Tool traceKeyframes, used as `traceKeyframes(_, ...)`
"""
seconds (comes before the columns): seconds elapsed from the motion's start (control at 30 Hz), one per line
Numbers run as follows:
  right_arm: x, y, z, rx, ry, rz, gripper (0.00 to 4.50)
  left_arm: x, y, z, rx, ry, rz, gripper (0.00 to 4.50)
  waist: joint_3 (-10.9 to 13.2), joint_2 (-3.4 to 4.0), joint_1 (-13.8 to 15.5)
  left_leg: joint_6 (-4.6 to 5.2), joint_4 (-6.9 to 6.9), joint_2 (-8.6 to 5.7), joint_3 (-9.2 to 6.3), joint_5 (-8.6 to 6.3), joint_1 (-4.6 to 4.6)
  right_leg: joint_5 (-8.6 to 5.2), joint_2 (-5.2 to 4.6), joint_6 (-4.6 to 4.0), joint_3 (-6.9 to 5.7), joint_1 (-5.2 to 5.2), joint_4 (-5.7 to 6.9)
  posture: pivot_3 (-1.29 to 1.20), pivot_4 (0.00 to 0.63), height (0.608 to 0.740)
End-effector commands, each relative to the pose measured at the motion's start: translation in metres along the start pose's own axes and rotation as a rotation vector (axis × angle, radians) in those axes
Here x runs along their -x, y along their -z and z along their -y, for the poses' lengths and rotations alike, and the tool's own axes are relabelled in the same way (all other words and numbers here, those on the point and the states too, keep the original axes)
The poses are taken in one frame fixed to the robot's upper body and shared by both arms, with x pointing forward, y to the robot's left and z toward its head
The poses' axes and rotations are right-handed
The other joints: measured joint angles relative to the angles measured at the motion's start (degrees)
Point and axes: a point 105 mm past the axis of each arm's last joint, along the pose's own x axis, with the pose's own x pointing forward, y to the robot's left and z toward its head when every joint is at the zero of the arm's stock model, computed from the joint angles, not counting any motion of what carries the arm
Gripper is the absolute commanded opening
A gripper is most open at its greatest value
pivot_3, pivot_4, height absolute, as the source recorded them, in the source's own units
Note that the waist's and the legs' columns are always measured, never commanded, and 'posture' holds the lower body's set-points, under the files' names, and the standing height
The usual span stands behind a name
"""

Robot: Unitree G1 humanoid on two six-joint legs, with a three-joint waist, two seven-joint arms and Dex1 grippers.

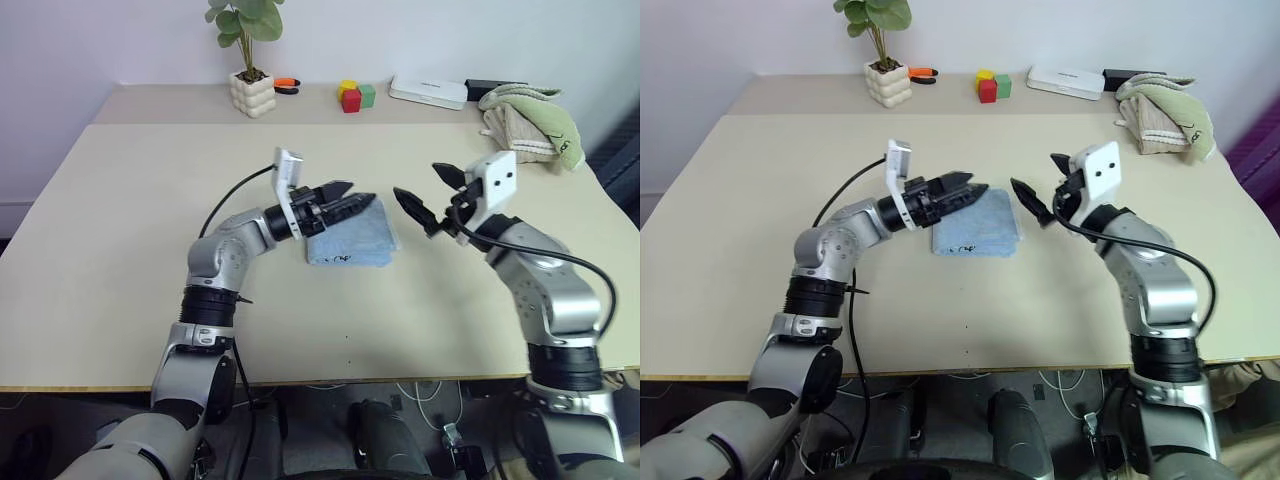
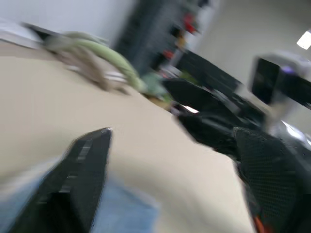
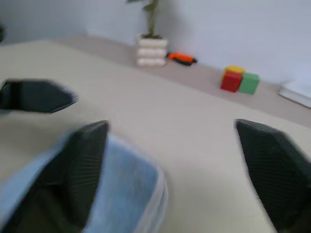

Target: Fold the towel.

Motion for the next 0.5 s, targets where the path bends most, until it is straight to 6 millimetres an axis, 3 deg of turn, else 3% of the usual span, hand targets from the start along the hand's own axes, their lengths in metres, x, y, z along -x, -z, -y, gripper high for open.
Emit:
traceKeyframes(0.03, -0.018, -0.005, -0.007, 0.018, 0.058, 0.044, 2.13, -0.010, -0.011, -0.011, -0.041, -0.104, 0.061, 2.06, 0.00, 0.00, 0.33, 0.00, 0.01, -0.01, 0.00, 0.00, -0.01, 0.01, -0.01, 0.01, 0.00, 0.00, 0.00, 0.00, 0.150, 0.740)
traceKeyframes(0.17, -0.038, 0.003, -0.011, -0.025, 0.147, 0.034, 0.02, -0.015, 0.000, -0.037, -0.118, -0.290, 0.036, 0.01, 0.00, 0.00, 0.40, -0.01, 0.10, -0.05, 0.00, 0.01, -0.06, 0.07, -0.05, 0.11, -0.02, 0.02, -0.02, 0.00, 0.150, 0.740)
traceKeyframes(0.3, -0.053, 0.014, -0.021, -0.033, 0.179, 0.008, 0.02, -0.025, 0.016, -0.044, -0.142, -0.350, 0.003, 0.01, 0.00, 0.01, 0.08, -0.01, 0.00, -0.04, 0.01, 0.01, -0.05, 0.07, -0.03, 0.11, -0.02, 0.00, -0.01, 0.00, 0.150, 0.740)
traceKeyframes(0.5, -0.061, 0.035, -0.029, -0.019, 0.186, -0.047, 0.02, -0.036, 0.028, -0.046, -0.166, -0.391, -0.025, 0.01, 0.00, 0.01, 0.03, -0.01, -0.03, -0.04, 0.02, 0.01, -0.07, 0.07, -0.03, 0.12, -0.02, -0.04, -0.01, 0.00, 0.150, 0.740)
